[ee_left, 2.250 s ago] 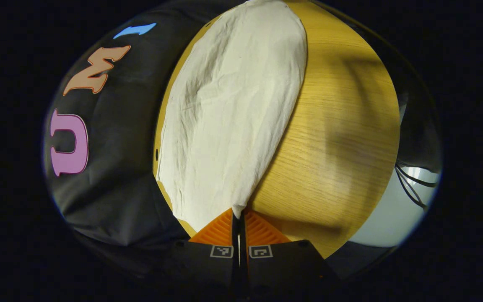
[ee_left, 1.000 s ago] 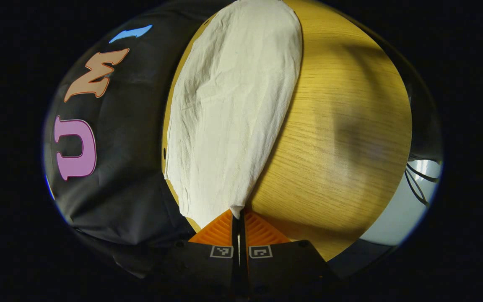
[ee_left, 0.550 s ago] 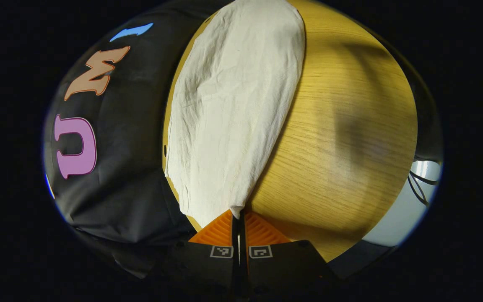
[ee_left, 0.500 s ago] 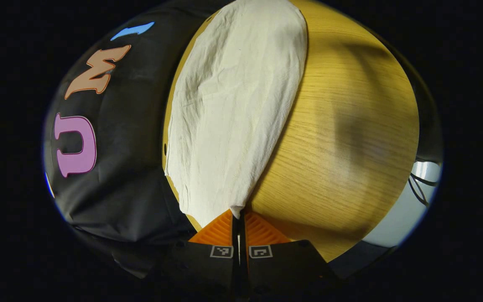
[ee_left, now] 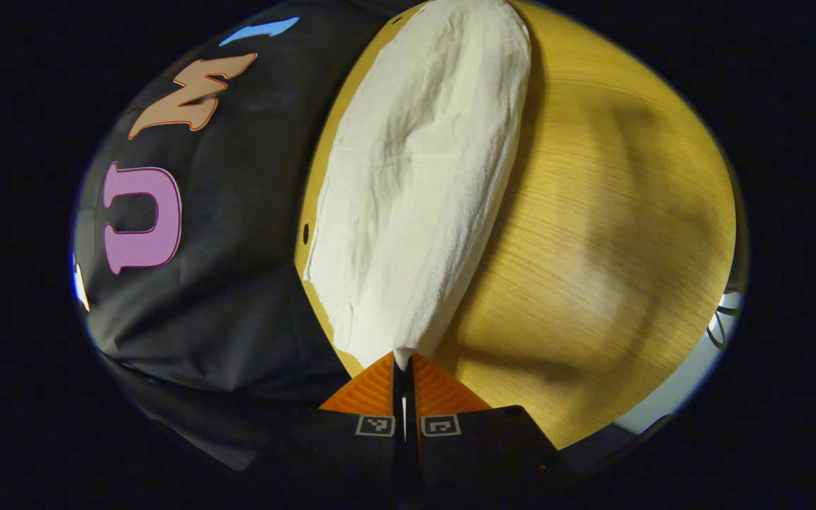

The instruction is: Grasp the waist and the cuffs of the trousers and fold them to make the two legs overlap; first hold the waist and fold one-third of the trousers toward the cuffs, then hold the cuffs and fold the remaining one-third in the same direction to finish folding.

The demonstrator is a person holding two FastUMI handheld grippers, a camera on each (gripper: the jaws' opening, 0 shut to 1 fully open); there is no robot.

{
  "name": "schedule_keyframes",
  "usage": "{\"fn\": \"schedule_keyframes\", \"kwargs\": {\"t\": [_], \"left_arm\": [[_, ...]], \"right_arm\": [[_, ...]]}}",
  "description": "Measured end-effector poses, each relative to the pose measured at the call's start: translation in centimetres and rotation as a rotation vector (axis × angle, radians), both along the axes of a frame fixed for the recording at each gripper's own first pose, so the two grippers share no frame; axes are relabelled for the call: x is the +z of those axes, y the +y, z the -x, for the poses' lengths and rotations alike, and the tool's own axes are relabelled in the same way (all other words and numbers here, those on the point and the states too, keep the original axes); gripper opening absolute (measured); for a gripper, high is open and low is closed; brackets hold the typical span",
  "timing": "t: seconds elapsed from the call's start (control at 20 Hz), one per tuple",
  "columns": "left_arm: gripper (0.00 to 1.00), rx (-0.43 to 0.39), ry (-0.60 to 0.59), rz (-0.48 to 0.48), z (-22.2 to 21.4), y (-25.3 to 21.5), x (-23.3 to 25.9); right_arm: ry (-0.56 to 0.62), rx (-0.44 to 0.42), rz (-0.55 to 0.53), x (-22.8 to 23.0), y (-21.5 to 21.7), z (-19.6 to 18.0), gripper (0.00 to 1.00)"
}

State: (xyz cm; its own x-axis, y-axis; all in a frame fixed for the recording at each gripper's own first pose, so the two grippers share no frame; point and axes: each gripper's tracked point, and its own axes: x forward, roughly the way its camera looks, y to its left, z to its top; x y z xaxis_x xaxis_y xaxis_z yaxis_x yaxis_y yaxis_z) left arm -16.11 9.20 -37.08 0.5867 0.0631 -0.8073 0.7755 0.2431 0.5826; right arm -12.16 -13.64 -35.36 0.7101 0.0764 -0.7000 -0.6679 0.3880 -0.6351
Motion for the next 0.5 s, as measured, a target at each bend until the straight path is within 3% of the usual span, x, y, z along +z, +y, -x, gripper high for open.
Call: {"fn": "schedule_keyframes", "kwargs": {"t": [0.25, 0.5], "left_arm": [[0.00, 0.082, -0.105, -0.007, -3.3, -1.7, 3.1], [0.00, 0.150, -0.207, 0.020, -2.9, -3.0, 4.2]], "right_arm": [[-0.086, 0.022, -0.056, 2.5, 0.7, -5.0, 0.05], [-0.147, -0.042, -0.128, 4.5, 0.8, -9.3, 0.05]]}}
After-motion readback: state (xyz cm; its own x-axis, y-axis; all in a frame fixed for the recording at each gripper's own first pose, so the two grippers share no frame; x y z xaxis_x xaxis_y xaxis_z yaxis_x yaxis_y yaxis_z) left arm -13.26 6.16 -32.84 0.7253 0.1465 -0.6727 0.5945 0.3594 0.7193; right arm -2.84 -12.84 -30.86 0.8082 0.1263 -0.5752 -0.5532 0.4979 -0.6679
